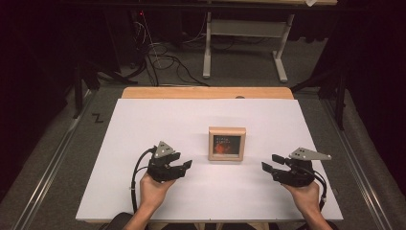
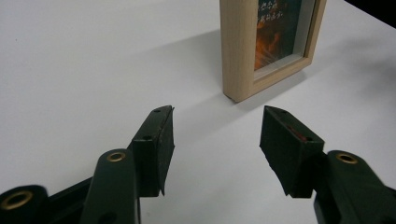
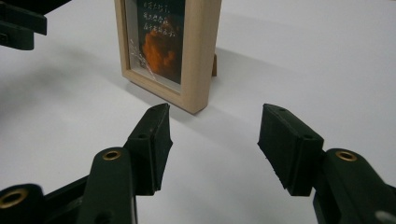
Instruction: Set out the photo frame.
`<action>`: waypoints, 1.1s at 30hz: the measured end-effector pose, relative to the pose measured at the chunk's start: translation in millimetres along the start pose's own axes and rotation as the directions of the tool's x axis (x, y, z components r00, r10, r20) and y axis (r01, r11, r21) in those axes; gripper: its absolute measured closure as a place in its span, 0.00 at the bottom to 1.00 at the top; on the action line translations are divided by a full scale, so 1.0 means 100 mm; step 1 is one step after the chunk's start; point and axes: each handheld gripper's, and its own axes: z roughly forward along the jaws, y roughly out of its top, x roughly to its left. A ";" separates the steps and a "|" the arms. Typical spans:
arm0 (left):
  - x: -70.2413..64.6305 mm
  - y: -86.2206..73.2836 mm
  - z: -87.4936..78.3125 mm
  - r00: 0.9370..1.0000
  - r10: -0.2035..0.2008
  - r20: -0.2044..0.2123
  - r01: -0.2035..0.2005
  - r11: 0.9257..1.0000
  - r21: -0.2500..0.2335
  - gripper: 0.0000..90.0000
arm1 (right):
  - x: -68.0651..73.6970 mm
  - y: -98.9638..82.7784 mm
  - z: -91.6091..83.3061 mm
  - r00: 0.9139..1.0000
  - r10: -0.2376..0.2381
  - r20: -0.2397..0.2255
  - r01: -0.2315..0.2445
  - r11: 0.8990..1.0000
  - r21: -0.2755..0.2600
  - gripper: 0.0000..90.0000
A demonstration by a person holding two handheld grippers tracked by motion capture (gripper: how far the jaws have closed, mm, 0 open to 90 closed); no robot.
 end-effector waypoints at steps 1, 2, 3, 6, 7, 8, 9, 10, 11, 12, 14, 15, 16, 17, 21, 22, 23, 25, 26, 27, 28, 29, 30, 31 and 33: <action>0.00 0.00 0.00 1.000 -0.001 0.000 0.001 1.000 0.001 0.49 | 0.00 0.00 0.00 1.000 0.002 -0.001 -0.002 1.000 0.000 0.49; 0.01 -0.01 0.01 1.000 -0.001 -0.002 0.001 1.000 0.002 0.49 | 0.00 0.00 0.01 1.000 -0.004 -0.002 0.004 1.000 -0.001 0.49; 0.01 -0.02 0.02 1.000 -0.001 -0.004 0.001 1.000 0.005 0.49 | 0.01 0.00 0.01 1.000 -0.002 0.002 0.002 1.000 0.001 0.49; 0.03 -0.04 0.04 1.000 -0.004 -0.005 0.004 1.000 0.014 0.49 | 0.04 -0.01 0.02 1.000 -0.006 0.005 0.006 1.000 0.003 0.49; 0.03 -0.04 0.05 1.000 0.002 -0.012 -0.001 1.000 0.017 0.49 | 0.05 -0.01 0.03 1.000 -0.009 0.007 0.009 1.000 0.002 0.49; 0.03 -0.04 0.05 1.000 0.004 -0.012 -0.004 1.000 0.020 0.49 | 0.05 -0.01 0.04 1.000 -0.012 0.007 0.012 1.000 0.006 0.49; 0.03 -0.04 0.05 1.000 0.005 -0.010 -0.005 1.000 0.018 0.49 | 0.06 -0.02 0.04 1.000 -0.013 0.007 0.013 1.000 0.006 0.49; 0.02 -0.04 0.04 1.000 0.011 -0.012 -0.011 1.000 0.017 0.49 | 0.06 -0.02 0.05 1.000 -0.012 0.008 0.011 1.000 0.006 0.49; 0.02 -0.04 0.05 1.000 0.022 -0.019 -0.022 1.000 0.019 0.49 | 0.07 -0.02 0.06 1.000 -0.007 0.008 0.007 1.000 0.007 0.49; 0.01 -0.05 0.05 0.999 0.034 -0.028 -0.034 0.999 0.028 0.49 | 0.07 -0.03 0.06 1.000 -0.009 0.011 0.009 1.000 0.005 0.49; 0.01 -0.06 0.09 0.996 0.066 -0.057 -0.062 0.996 0.059 0.49 | 0.07 -0.06 0.07 1.000 -0.011 0.017 0.011 1.000 -0.001 0.50; 0.01 -0.06 0.10 0.996 0.067 -0.055 -0.063 0.995 0.074 0.49 | 0.06 -0.07 0.08 1.000 -0.005 0.019 0.005 1.000 0.004 0.50; 0.01 -0.07 0.12 0.996 0.066 -0.052 -0.061 0.995 0.082 0.48 | 0.05 -0.09 0.09 1.000 -0.007 0.021 0.007 1.000 0.009 0.50; 0.01 -0.06 0.13 0.996 0.066 -0.052 -0.061 0.994 0.088 0.48 | 0.05 -0.09 0.10 1.000 -0.007 0.028 0.006 1.000 0.019 0.50; 0.03 -0.06 0.19 0.997 0.062 -0.044 -0.057 0.993 0.102 0.48 | 0.01 -0.10 0.11 0.999 -0.005 0.050 0.004 1.000 0.019 0.50; 0.04 -0.06 0.21 0.997 0.058 -0.044 -0.053 0.993 0.106 0.48 | 0.00 -0.10 0.12 0.999 -0.004 0.054 0.003 1.000 0.022 0.50; 0.05 -0.06 0.23 0.998 0.050 -0.043 -0.045 0.993 0.111 0.48 | -0.01 -0.10 0.12 0.998 0.006 0.056 -0.007 1.000 0.023 0.50; 0.07 -0.06 0.26 0.998 0.046 -0.046 -0.041 0.992 0.118 0.48 | -0.04 -0.10 0.14 0.998 0.019 0.062 -0.021 0.999 0.032 0.50; 0.08 -0.06 0.28 0.998 0.048 -0.049 -0.042 0.992 0.122 0.48 | -0.06 -0.10 0.16 0.998 0.018 0.062 -0.020 0.999 0.028 0.50; 0.09 -0.06 0.29 0.998 0.046 -0.049 -0.040 0.991 0.124 0.48 | -0.09 -0.10 0.17 0.998 0.023 0.064 -0.025 0.999 0.035 0.50; 0.09 -0.07 0.29 0.998 0.042 -0.052 -0.035 0.992 0.123 0.48 | -0.09 -0.10 0.17 0.998 0.023 0.064 -0.025 0.999 0.035 0.50; 0.10 -0.07 0.29 0.998 0.037 -0.054 -0.031 0.992 0.120 0.48 | -0.09 -0.10 0.18 0.997 0.027 0.067 -0.030 0.999 0.034 0.50; 0.11 -0.07 0.30 0.998 0.032 -0.055 -0.025 0.993 0.118 0.48 | -0.10 -0.10 0.19 0.997 0.028 0.069 -0.031 0.999 0.040 0.50; 0.12 -0.06 0.30 0.998 0.029 -0.057 -0.022 0.993 0.117 0.48 | -0.11 -0.10 0.20 0.997 0.032 0.070 -0.035 0.999 0.041 0.50; 0.15 -0.07 0.31 0.998 0.027 -0.065 -0.019 0.993 0.115 0.48 | -0.12 -0.10 0.22 0.997 0.033 0.076 -0.036 0.998 0.044 0.50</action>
